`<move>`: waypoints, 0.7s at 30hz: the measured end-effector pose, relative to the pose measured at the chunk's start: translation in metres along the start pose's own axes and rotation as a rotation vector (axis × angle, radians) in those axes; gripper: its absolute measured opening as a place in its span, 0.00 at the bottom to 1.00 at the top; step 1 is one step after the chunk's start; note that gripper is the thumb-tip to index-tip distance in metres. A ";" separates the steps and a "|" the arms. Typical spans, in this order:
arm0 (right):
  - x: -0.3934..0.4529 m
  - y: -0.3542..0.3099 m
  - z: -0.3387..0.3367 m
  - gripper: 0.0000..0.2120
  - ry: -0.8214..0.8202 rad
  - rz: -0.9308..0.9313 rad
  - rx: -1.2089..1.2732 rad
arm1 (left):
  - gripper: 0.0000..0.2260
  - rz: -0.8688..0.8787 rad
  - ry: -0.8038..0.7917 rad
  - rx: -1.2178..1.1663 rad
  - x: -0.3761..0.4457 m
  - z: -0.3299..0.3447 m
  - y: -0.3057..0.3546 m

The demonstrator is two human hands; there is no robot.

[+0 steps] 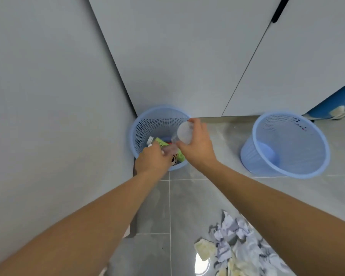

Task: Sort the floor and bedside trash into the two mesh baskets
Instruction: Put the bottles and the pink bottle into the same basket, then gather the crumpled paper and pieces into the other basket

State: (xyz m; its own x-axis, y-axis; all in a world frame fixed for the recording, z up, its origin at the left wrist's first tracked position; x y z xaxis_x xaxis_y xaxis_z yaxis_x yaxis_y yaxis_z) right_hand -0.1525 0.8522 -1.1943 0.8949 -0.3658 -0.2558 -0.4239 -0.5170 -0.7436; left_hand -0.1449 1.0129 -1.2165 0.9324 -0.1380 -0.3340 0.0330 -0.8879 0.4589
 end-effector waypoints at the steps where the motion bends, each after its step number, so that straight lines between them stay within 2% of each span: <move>1: 0.005 0.001 0.008 0.32 -0.010 -0.010 -0.050 | 0.14 0.013 0.019 0.001 0.004 0.001 -0.002; 3: 0.011 0.003 0.018 0.33 -0.034 -0.022 -0.120 | 0.13 0.023 0.064 -0.022 0.010 0.005 -0.003; 7: 0.013 0.006 0.023 0.38 -0.111 -0.009 -0.162 | 0.18 0.079 0.126 -0.086 0.006 0.008 0.000; 11: -0.014 0.011 -0.005 0.28 -0.103 -0.018 -0.128 | 0.18 0.139 0.155 -0.028 -0.011 0.004 0.011; 15: -0.073 0.047 -0.057 0.23 -0.119 0.033 -0.092 | 0.27 0.140 0.244 0.060 -0.047 -0.010 0.026; 18: -0.125 0.086 -0.104 0.21 -0.147 0.118 -0.098 | 0.24 0.204 0.283 0.122 -0.081 -0.016 0.048; 21: -0.175 0.118 -0.155 0.19 -0.157 0.167 -0.104 | 0.16 0.260 0.218 0.033 -0.125 -0.012 0.089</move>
State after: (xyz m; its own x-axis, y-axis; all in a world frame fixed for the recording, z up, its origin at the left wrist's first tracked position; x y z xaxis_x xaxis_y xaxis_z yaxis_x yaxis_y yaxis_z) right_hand -0.3807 0.7348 -1.1416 0.8187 -0.3320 -0.4686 -0.5723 -0.5394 -0.6177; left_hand -0.2542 0.9569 -1.1240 0.9631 -0.2680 -0.0237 -0.2247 -0.8495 0.4774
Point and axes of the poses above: each hand's wrist, its own x-axis towards the middle knuckle, its own z-axis out of the palm, y = z × x, the point moved 5 cm from there along x, towards the middle knuckle, and after that the axes turned 9 degrees about z, right-handed, at the moved point
